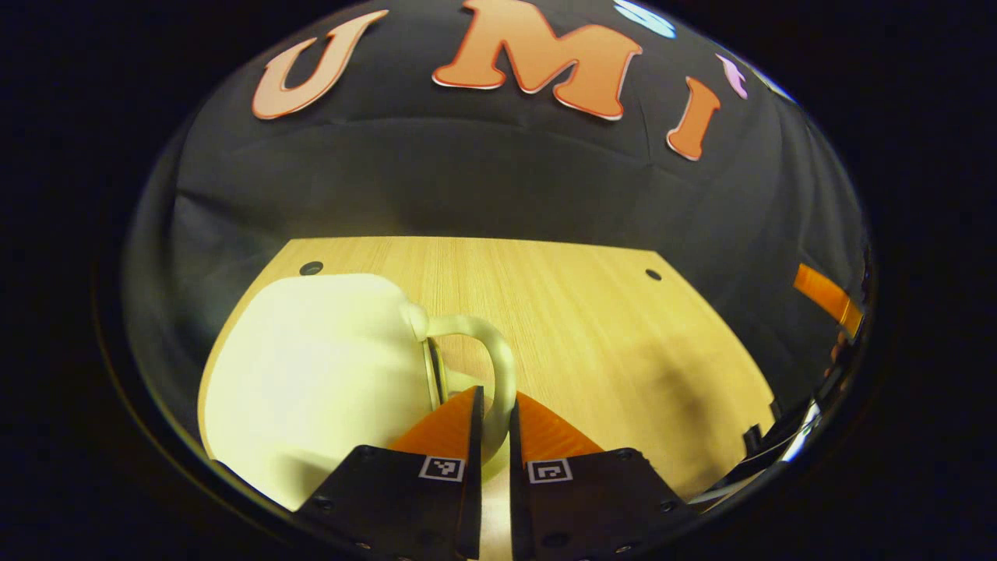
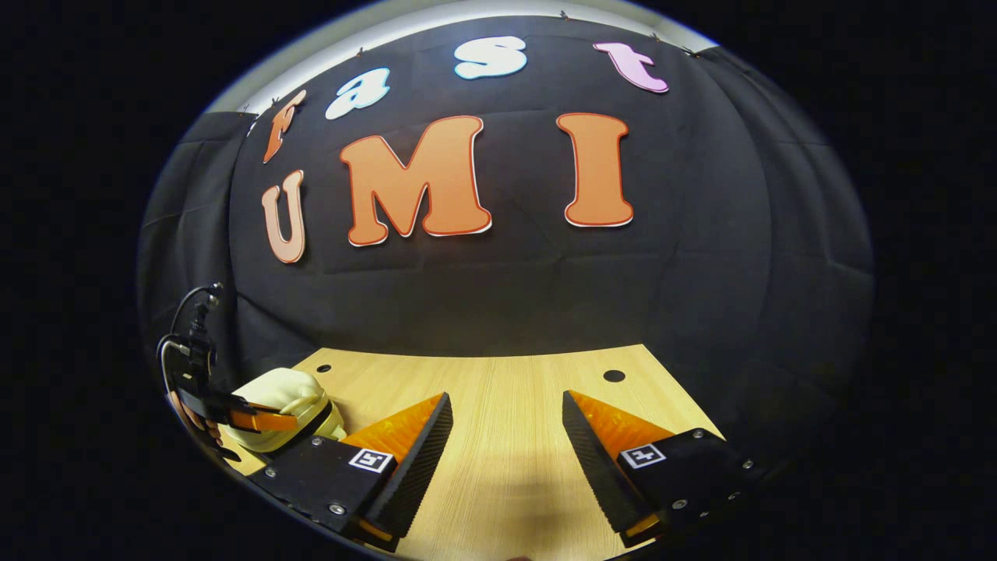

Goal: First open the suitcase, pack the skin care products into it, and then close the suitcase.

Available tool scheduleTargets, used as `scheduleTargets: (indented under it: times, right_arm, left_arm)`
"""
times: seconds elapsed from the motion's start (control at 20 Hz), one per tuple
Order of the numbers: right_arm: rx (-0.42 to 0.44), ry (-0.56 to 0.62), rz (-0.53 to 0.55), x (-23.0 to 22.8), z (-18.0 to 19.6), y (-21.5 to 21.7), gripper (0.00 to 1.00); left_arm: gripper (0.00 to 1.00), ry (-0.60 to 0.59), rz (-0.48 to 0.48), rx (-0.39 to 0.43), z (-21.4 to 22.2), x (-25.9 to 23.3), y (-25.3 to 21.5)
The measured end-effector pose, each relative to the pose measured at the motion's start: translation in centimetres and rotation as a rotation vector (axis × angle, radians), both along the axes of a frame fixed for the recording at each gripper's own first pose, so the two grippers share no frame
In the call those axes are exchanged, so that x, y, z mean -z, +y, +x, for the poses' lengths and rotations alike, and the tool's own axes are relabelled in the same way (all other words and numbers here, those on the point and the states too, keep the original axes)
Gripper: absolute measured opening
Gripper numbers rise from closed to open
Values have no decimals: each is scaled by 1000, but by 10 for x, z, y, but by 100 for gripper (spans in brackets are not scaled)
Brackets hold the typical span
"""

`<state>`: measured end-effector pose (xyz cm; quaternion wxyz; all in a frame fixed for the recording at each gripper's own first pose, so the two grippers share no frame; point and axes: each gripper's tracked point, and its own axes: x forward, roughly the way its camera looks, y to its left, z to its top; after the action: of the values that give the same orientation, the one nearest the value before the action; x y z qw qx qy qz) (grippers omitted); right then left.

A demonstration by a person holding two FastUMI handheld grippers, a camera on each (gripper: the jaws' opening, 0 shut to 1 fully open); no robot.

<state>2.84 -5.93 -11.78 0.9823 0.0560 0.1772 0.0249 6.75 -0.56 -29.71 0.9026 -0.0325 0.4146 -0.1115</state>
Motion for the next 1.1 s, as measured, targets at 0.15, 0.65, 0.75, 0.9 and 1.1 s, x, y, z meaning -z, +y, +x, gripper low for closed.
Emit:
scheduleTargets:
  times: [0.15,0.65,0.75,0.9,1.1]
  right_arm:
    - [6,-4,0,0,0,-8,90]
    - [-38,-52,8,-14,11,-1,91]
    - [-46,-81,3,-26,17,4,90]
    - [-46,-128,4,-43,23,10,91]
    - [-53,-214,10,-69,29,18,91]
  left_arm:
    - [15,-17,126,28,19,3,7]
    - [48,-143,50,30,21,-47,-61]
    - [63,-239,51,36,32,-80,-78]
    - [79,-395,58,29,46,-131,-103]
    - [94,-543,63,-24,64,-176,-115]
